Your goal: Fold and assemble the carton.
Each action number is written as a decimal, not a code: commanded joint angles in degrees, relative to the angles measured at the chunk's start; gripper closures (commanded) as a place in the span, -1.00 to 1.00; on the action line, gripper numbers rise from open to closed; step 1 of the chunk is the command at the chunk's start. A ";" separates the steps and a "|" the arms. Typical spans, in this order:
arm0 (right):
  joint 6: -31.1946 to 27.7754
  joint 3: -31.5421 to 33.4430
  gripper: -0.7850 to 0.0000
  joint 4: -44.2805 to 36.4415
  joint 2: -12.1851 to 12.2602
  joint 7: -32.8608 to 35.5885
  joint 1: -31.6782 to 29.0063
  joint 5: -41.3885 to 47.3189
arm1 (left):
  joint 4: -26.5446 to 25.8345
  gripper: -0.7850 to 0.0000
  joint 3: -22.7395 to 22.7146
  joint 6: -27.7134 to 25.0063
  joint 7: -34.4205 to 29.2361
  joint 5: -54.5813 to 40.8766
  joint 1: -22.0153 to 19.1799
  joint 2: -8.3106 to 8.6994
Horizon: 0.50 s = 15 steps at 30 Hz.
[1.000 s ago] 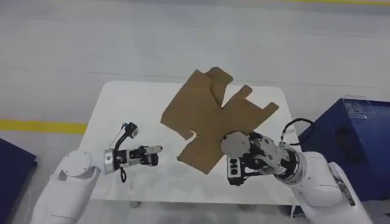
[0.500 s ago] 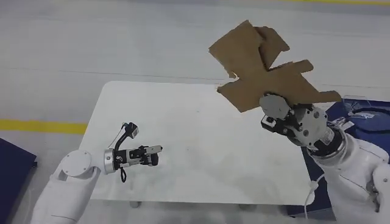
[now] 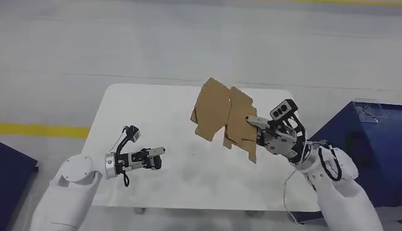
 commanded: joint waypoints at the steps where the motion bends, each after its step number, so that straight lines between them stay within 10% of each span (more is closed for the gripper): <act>1: -0.33 -0.61 1.00 1.79 0.13 2.05 0.27 -3.93 | 1.42 -1.00 -2.95 4.40 0.34 -5.87 -0.21 0.29; 15: -1.53 -6.89 1.00 5.59 0.60 8.90 -0.52 -21.05 | -6.89 -1.00 -5.09 15.13 -5.86 -4.06 0.01 2.33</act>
